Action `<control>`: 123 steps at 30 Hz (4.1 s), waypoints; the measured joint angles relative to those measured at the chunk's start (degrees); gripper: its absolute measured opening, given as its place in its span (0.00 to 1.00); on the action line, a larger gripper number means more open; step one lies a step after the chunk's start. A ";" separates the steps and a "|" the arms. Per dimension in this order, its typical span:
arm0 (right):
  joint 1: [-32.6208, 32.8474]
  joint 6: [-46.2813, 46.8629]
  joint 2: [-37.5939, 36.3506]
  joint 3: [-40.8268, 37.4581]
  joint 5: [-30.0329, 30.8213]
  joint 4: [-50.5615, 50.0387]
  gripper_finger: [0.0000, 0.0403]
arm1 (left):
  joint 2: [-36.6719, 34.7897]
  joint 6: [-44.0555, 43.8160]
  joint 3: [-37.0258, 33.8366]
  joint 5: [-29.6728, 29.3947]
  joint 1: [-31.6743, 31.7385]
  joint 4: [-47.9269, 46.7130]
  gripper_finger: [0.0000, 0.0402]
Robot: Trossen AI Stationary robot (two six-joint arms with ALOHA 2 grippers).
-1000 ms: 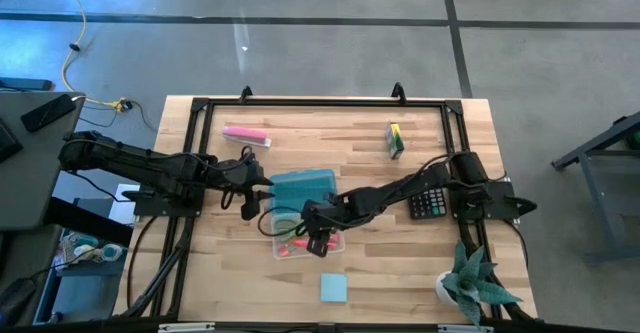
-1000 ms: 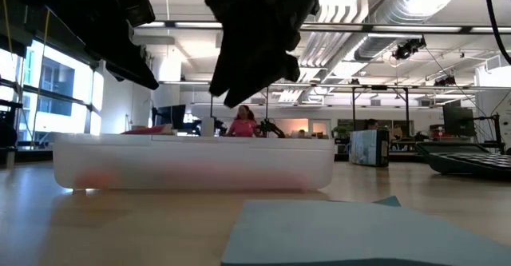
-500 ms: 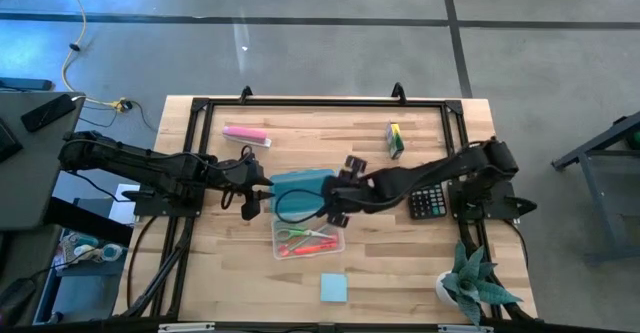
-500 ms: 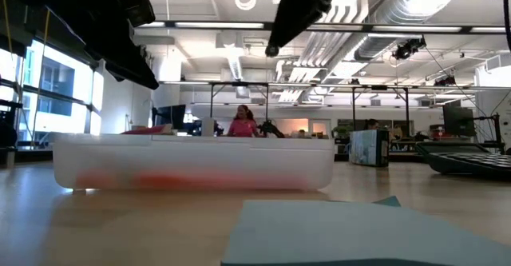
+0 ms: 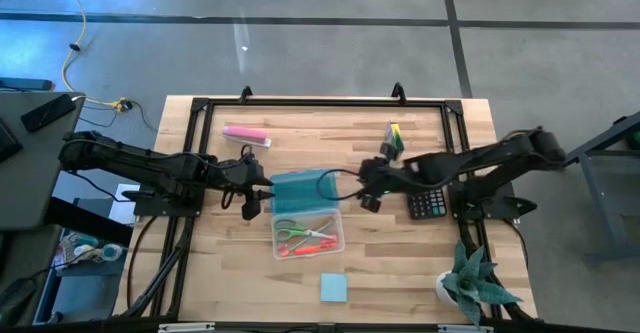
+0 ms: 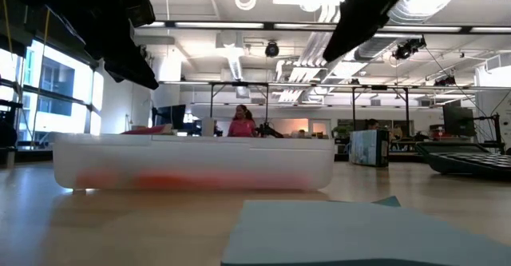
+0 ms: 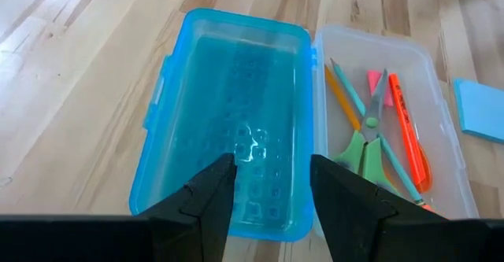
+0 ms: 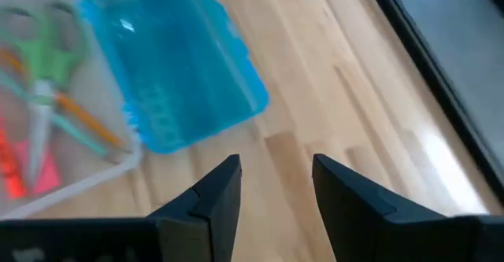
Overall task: Pack school essentials
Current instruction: Put the blue sticky notes into the supply box
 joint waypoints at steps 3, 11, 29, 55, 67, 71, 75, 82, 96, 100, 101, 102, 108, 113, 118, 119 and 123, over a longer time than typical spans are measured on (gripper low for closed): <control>-0.18 -2.93 -7.08 -7.45 -1.73 8.48 0.37 | 0.00 0.05 0.00 0.00 0.00 0.72 0.39; -1.47 -7.16 -26.08 -24.24 -1.97 25.43 0.37 | 0.00 -0.39 0.00 1.11 -0.15 6.59 0.39; -2.23 -12.12 -61.35 -47.57 -2.01 33.26 0.37 | 0.00 0.60 0.00 7.48 -0.15 19.19 0.39; -2.21 -13.17 -78.03 -56.48 -3.28 26.39 0.37 | 0.14 9.70 15.81 -3.79 -9.60 11.43 0.39; -2.19 -11.38 -77.82 -56.48 -3.17 26.32 0.37 | 11.72 12.23 24.74 -5.07 -12.77 5.92 0.39; -2.19 -11.22 -77.73 -56.48 -3.18 26.32 0.37 | 17.09 12.25 28.36 -5.09 -13.28 4.11 0.39; -2.19 -11.21 -77.68 -56.48 -3.17 26.30 0.37 | 21.80 12.22 30.58 -5.07 -13.29 2.58 0.39; -2.19 -11.22 -77.68 -56.48 -3.17 26.30 0.37 | 29.10 8.48 34.04 -4.89 -14.67 2.12 0.39; -2.19 -11.20 -77.66 -56.48 -3.08 26.28 0.37 | 42.14 3.16 42.34 -8.43 -23.41 0.78 0.39; -2.19 -11.22 -77.66 -56.48 -3.08 26.28 0.37 | 45.05 3.12 43.93 -11.09 -25.28 -0.37 0.39; -2.19 -11.21 -77.66 -56.48 -3.08 26.28 0.37 | 45.37 2.93 44.44 -12.05 -25.80 -1.43 0.39; -2.19 -11.22 -77.66 -56.48 -3.07 26.28 0.37 | 45.52 2.16 44.84 -12.89 -26.32 -2.58 0.39; -2.19 -11.22 -77.66 -56.48 -3.08 26.28 0.37 | 46.05 -0.88 45.48 -15.38 -30.67 -4.09 0.39; -2.19 -11.22 -77.66 -56.48 -3.08 26.28 0.37 | 47.03 -3.06 45.48 -20.07 -34.55 -5.41 0.39; -2.19 -11.22 -77.66 -56.48 -3.08 26.28 0.37 | 48.03 -5.90 45.46 -21.04 -37.22 -5.36 0.39; -2.19 -11.22 -77.66 -56.48 -3.08 26.28 0.37 | 48.36 -6.07 45.46 -21.06 -37.67 -5.44 0.39; -2.19 -11.20 -77.66 -56.48 -3.08 26.28 0.37 | 50.04 -6.04 45.46 -21.09 -39.01 -5.61 0.45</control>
